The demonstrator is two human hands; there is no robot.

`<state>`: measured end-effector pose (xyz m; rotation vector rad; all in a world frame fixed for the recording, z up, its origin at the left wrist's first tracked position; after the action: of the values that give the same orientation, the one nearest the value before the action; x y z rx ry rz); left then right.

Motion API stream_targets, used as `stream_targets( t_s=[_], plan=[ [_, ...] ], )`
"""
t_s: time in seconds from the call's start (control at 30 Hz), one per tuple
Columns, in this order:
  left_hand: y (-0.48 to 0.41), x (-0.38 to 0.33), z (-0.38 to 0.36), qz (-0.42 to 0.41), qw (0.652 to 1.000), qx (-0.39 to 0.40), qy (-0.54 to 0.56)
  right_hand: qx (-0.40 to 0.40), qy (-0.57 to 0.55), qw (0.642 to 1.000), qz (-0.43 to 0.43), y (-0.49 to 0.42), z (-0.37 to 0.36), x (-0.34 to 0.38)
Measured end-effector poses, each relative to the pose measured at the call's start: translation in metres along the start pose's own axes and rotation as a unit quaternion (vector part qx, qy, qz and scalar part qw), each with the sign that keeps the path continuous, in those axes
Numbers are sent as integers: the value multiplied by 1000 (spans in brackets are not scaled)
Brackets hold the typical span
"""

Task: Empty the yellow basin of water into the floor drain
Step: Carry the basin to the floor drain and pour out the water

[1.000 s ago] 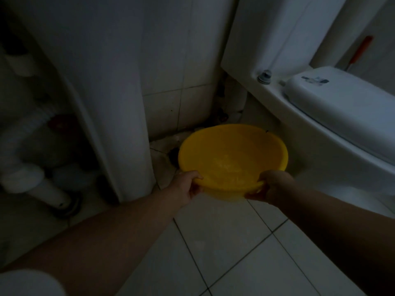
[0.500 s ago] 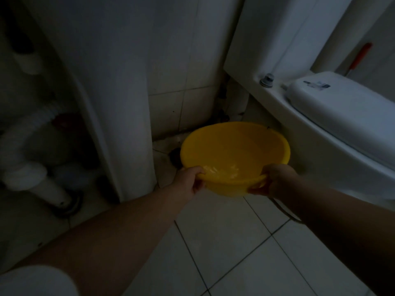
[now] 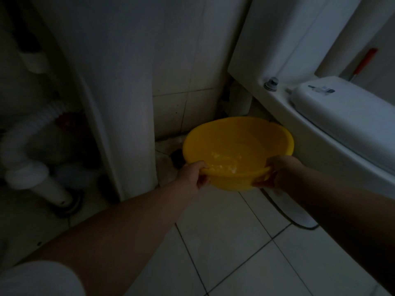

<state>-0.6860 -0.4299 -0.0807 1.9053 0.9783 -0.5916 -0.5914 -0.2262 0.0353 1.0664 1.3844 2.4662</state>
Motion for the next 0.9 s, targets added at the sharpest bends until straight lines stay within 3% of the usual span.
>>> stream_targets(
  t_s=[0.9],
  plan=[
    [-4,-10,6,-3,1000,-21,13,-4,25,999,26,7,-11,14]
  ],
)
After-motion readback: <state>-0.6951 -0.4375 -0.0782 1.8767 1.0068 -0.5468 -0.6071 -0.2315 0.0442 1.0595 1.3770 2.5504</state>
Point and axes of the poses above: each hand's wrist, its own y-axis away from the middle knuckle, its own z-axis out of the back of the hand, x = y × z, the point moved 8 cm from there along -y, towards the middle knuckle, and after that the axes turned 13 degrees about -z, right-handed, at the moved point
